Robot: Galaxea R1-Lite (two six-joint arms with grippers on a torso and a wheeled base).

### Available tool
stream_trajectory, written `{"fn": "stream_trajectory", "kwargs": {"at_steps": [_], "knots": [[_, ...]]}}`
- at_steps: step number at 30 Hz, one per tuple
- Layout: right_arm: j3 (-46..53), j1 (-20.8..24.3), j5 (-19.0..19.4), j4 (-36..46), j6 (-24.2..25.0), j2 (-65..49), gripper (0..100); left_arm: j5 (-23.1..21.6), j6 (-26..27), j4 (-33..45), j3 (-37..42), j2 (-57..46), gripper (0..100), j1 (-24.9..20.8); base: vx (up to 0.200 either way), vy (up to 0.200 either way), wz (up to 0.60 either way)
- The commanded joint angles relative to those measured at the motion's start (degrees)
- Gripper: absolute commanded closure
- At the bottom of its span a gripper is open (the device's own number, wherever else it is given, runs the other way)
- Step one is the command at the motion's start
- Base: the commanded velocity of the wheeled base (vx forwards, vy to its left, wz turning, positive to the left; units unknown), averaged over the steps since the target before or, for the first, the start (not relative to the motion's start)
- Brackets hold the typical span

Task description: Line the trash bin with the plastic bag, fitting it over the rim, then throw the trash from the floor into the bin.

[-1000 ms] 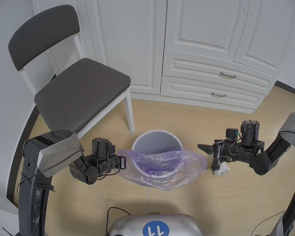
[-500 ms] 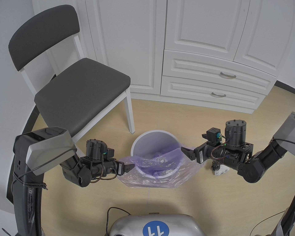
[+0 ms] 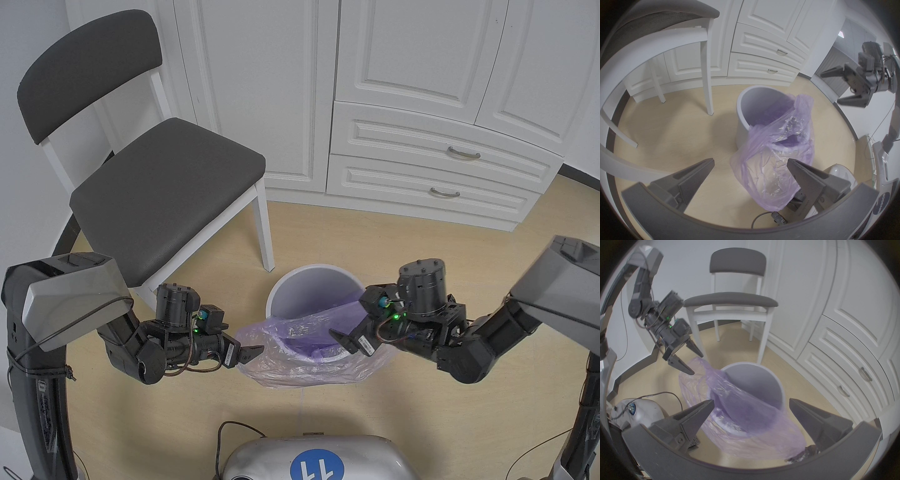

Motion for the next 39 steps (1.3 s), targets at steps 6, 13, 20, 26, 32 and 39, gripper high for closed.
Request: {"fn": "stream_trajectory", "kwargs": {"at_steps": [6, 13, 20, 26, 32, 39], "knots": [[-7.6, 2.1, -0.5, 0.0, -3.0, 10.4, 0, -2.4, -0.1, -0.4, 0.2, -0.5, 0, 0.4, 0.0, 0.0, 0.0], [-11.6, 1.9, -0.5, 0.4, -5.1, 14.8, 0, -2.5, -0.3, -0.5, -0.2, -0.4, 0, 0.6, 0.0, 0.0, 0.0], [-15.8, 1.5, -0.5, 0.7, -5.3, 18.4, 0, -2.5, -0.3, -0.5, -0.3, -0.3, 0, 0.9, 0.0, 0.0, 0.0], [-20.3, 0.8, -0.5, 0.7, -5.3, 21.3, 100, -2.5, -0.4, -0.5, -0.6, -0.3, 0, 1.0, 0.0, 0.0, 0.0], [-25.8, -0.7, -0.5, 0.8, -5.3, 21.8, 100, -2.4, -1.4, -1.6, -1.2, -0.3, 0, 1.1, 0.0, 0.0, 0.0], [-37.8, -2.1, -5.6, 0.8, -4.9, 26.9, 100, -1.9, -4.1, -3.9, -2.5, -0.2, 0, 1.1, 0.0, 0.0, 0.0]]}}
